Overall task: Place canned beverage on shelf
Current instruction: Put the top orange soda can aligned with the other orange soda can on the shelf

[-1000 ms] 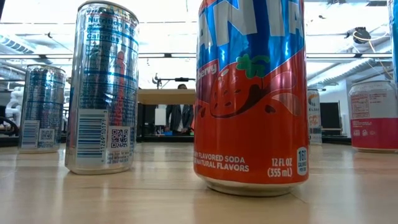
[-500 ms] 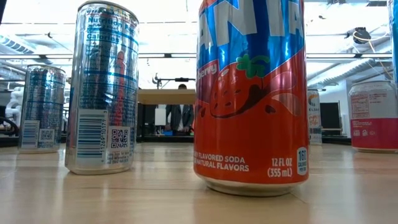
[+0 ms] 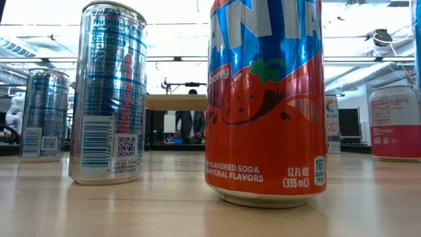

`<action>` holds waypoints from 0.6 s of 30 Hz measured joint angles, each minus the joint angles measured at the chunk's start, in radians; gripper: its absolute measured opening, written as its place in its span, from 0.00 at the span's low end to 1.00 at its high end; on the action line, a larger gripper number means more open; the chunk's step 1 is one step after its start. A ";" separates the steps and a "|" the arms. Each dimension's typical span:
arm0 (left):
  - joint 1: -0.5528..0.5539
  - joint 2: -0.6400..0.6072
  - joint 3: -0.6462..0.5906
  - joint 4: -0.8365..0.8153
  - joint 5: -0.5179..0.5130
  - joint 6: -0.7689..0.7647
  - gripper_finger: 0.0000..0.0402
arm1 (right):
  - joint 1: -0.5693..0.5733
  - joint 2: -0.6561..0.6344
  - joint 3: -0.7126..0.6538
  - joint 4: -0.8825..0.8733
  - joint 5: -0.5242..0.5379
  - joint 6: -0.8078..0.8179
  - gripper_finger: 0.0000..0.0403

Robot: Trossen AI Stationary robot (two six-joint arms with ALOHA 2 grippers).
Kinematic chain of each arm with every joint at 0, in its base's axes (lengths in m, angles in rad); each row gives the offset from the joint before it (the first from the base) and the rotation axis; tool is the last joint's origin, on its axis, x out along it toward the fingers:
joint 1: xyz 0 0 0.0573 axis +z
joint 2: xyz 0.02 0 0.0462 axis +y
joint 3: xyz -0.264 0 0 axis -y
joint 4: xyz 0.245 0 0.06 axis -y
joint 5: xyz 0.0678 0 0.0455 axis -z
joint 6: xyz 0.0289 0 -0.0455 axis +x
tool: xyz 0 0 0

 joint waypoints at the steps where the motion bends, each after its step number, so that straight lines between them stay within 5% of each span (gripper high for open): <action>1: 0.003 -0.007 0.000 0.003 0.001 0.005 0.98 | 0.000 0.000 0.000 0.005 -0.004 0.005 0.68; 10: 0.020 -0.109 0.003 0.014 -0.035 0.075 0.97 | 0.000 0.002 -0.003 0.055 -0.048 0.065 0.68; 18: 0.018 -0.207 0.002 0.006 -0.186 0.235 0.97 | -0.010 -0.007 -0.002 0.156 -0.100 0.101 0.68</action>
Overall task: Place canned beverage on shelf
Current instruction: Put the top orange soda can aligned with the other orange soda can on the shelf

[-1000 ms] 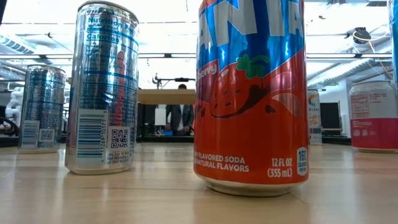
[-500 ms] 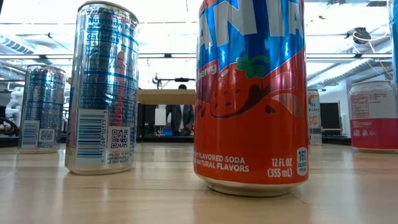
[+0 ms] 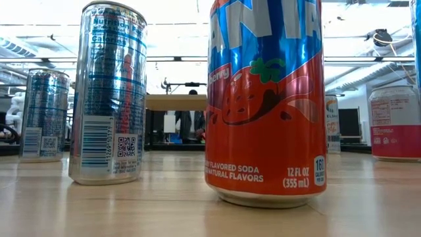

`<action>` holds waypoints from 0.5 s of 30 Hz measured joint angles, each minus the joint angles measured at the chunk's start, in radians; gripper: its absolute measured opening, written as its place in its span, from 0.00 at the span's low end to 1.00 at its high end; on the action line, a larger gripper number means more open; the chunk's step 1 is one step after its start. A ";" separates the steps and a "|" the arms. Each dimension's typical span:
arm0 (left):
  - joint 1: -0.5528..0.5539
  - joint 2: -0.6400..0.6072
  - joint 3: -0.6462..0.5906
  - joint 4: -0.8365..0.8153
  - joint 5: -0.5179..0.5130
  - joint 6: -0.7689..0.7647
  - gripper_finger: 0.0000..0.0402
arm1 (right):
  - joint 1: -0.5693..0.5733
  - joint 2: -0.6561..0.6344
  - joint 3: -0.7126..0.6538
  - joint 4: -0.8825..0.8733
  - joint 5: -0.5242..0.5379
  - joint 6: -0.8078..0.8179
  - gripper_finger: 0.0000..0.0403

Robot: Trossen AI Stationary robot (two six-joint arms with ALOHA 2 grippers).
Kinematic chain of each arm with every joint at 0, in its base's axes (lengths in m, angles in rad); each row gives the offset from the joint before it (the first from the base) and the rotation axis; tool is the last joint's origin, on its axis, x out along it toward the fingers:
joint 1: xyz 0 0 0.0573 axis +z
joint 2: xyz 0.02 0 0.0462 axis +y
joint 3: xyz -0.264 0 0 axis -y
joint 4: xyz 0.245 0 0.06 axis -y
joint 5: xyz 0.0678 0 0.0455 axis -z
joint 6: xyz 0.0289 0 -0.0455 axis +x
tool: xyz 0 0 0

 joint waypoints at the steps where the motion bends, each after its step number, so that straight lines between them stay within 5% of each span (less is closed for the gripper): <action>1: -0.003 -0.008 0.000 0.000 -0.017 0.022 0.97 | -0.004 -0.004 0.000 0.007 -0.010 0.003 0.68; 10: -0.003 -0.040 -0.001 -0.022 -0.167 0.097 0.97 | -0.062 -0.055 0.000 0.072 -0.030 -0.004 0.68; 15: -0.009 -0.019 -0.004 -0.022 -0.243 0.010 0.97 | -0.079 -0.077 0.001 0.076 -0.035 0.018 0.68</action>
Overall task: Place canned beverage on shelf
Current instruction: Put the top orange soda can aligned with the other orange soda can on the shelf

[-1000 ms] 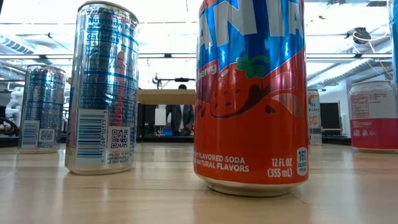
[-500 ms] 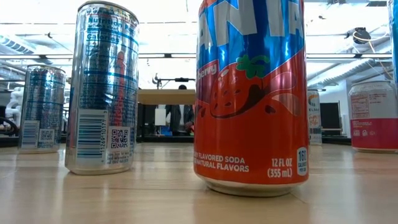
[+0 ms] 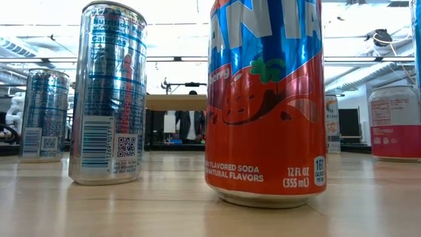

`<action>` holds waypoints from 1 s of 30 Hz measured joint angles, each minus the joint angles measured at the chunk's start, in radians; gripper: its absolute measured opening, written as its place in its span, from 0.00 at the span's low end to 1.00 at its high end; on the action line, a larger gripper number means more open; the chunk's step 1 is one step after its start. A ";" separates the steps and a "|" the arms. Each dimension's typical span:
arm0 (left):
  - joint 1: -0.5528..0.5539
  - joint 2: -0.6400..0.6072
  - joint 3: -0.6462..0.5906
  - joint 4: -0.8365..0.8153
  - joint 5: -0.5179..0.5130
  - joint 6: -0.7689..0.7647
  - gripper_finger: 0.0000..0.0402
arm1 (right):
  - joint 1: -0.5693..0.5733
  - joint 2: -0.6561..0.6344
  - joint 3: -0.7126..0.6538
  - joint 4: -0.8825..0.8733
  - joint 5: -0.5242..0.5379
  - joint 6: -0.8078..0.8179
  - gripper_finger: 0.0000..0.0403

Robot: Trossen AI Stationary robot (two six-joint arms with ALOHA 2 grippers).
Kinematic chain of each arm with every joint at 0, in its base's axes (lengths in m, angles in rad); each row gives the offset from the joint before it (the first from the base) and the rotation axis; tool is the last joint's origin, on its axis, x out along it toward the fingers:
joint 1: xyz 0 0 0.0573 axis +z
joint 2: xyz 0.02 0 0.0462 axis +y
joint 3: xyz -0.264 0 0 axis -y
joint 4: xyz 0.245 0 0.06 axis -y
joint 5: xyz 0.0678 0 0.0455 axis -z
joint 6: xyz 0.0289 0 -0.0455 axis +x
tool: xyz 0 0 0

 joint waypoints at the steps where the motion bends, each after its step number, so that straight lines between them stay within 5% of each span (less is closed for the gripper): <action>1: -0.011 0.010 -0.005 0.012 -0.026 0.004 0.97 | -0.002 -0.005 0.000 -0.006 0.001 0.000 0.68; 13: -0.186 0.032 -0.141 0.171 -0.067 0.094 0.97 | -0.014 -0.019 0.001 0.010 0.017 0.088 0.68; 30: -0.304 0.002 -0.201 0.158 0.015 0.034 0.97 | 0.105 0.021 -0.005 0.227 0.255 0.119 0.68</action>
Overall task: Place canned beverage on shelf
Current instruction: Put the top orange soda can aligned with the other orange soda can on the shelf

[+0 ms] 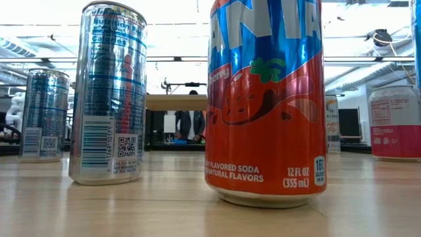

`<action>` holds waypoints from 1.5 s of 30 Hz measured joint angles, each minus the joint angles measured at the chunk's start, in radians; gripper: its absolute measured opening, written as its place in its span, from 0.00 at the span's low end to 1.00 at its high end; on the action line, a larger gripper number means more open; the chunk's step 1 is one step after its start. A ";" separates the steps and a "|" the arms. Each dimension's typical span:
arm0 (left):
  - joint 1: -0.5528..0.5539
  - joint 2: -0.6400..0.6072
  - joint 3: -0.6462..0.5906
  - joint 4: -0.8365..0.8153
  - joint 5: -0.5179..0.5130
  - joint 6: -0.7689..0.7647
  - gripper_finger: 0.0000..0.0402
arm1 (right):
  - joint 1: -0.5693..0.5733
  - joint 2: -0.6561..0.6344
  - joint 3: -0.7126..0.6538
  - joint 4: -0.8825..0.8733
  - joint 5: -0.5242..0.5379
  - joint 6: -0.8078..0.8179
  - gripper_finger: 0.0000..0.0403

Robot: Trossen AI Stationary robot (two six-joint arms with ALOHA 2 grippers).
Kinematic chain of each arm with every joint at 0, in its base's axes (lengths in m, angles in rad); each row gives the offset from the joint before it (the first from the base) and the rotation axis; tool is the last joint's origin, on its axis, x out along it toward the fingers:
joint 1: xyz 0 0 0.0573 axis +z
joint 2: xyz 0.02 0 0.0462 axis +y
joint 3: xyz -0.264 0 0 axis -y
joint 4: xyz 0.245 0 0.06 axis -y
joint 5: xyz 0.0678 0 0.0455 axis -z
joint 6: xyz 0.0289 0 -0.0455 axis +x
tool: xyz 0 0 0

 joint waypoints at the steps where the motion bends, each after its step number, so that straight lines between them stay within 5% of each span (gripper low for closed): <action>1: 0.000 -0.011 0.000 0.010 0.009 0.000 0.97 | 0.009 0.000 0.000 0.006 0.014 -0.004 0.68; 20: 0.172 -0.028 0.002 0.186 0.200 0.166 0.97 | 0.026 -0.001 0.000 0.147 0.041 -0.044 0.68; 33: 0.269 0.078 0.000 0.351 0.469 0.177 0.97 | 0.024 -0.001 0.000 0.172 0.045 -0.080 0.68; 45: 0.268 0.109 0.000 0.407 0.456 0.194 0.82 | 0.018 -0.001 0.000 0.172 0.045 -0.084 0.68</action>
